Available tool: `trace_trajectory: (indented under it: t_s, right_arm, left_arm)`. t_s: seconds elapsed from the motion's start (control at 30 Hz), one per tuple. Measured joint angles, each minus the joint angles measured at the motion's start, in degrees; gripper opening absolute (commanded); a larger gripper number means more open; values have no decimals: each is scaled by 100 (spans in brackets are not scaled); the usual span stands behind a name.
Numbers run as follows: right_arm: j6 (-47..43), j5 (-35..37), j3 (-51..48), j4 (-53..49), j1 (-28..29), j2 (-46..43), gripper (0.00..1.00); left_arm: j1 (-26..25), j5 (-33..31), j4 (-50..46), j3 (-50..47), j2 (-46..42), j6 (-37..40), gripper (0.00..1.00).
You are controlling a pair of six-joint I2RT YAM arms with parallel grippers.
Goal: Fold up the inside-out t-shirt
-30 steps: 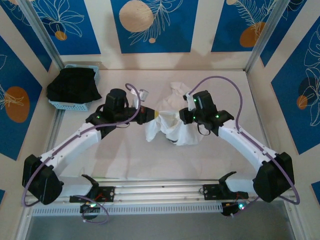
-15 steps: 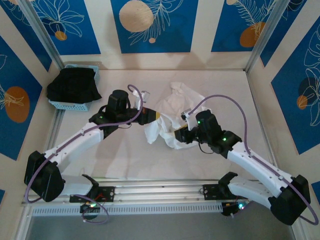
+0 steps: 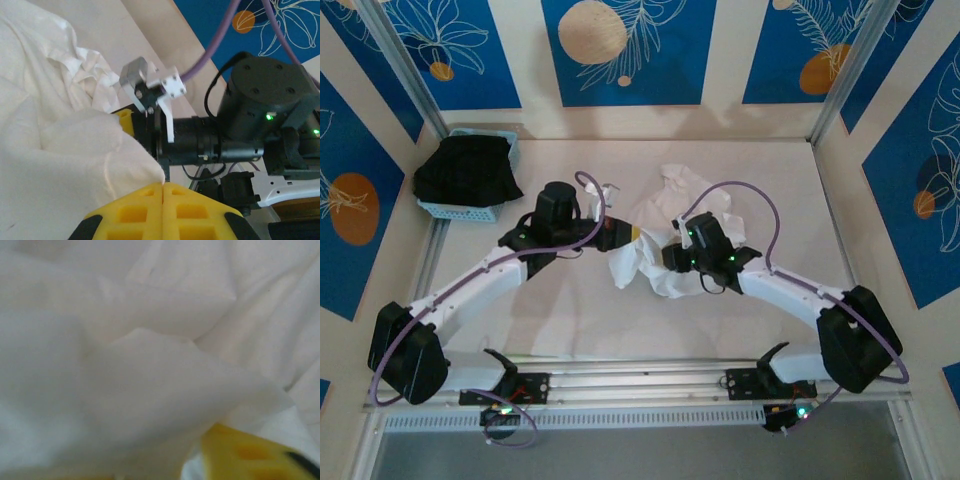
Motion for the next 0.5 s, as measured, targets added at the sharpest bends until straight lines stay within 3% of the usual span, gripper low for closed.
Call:
trace_trajectory:
  t_s: [0.17,0.37,0.5]
  right_arm:
    - [57,-1394,-116,468,-664,-551,0]
    - [404,-3598,-254,1335,-1051,-1001,0]
    - [664,-4308,-389,1676,-1058,-944,0]
  left_arm:
    - [413,-264,9,-251,-129,-140,0]
    - [706,-979,-11,-280,63,-127,0]
    - [708,-1213,-31,-280,527,-116,18]
